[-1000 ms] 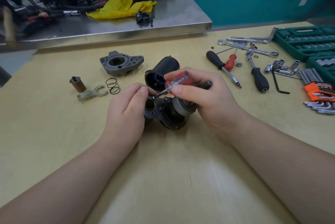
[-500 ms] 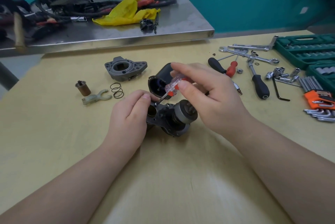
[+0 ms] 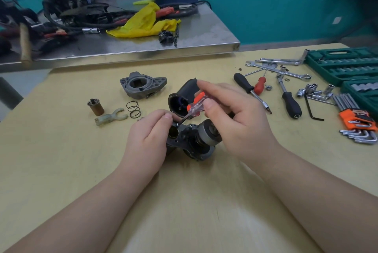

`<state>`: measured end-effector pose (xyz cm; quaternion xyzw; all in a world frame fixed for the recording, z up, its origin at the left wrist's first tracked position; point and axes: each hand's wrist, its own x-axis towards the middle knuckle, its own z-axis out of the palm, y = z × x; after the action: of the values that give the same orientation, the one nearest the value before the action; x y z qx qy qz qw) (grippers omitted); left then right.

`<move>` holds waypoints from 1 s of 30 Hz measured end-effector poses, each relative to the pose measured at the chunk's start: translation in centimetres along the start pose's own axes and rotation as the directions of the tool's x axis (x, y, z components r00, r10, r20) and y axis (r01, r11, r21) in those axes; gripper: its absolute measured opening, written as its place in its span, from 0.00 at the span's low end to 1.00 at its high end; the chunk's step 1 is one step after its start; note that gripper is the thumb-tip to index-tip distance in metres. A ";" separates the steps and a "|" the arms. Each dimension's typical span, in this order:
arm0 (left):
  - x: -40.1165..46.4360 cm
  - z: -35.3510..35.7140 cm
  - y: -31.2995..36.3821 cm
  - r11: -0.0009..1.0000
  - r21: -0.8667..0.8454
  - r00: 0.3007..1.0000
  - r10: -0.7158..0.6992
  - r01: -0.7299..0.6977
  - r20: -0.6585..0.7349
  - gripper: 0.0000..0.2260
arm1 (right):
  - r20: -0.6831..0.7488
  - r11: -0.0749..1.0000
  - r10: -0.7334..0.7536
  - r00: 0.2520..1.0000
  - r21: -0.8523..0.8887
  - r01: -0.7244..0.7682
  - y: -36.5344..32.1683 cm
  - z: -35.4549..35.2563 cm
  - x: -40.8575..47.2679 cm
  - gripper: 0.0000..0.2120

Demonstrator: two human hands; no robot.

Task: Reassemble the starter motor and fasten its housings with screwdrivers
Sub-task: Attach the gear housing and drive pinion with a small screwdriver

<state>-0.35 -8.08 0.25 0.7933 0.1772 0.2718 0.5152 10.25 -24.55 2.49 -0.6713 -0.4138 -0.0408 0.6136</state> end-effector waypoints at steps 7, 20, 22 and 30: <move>0.2 -0.3 -0.2 1.000 -0.013 0.998 -0.020 0.021 0.054 0.16 | -0.086 0.998 0.020 0.996 0.060 -0.015 0.5 0.6 -0.2 0.13; -0.2 0.1 -0.4 0.999 -0.037 1.000 0.002 -0.003 -0.015 0.15 | -0.042 0.996 -0.002 0.999 0.091 0.006 0.1 0.5 -0.4 0.14; -0.3 0.2 -0.3 0.999 -0.036 1.000 0.014 -0.014 -0.020 0.15 | -0.028 0.996 -0.018 0.999 0.084 0.020 -0.1 0.5 -0.5 0.15; -0.2 0.2 -0.1 0.998 -0.061 1.000 -0.003 0.003 0.001 0.14 | -0.060 0.996 -0.007 0.998 0.085 0.013 0.1 0.5 -0.3 0.13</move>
<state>-0.43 -8.30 0.09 0.7771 0.1698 0.2761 0.5395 9.86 -24.32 2.13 -0.6408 -0.4000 -0.0462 0.6536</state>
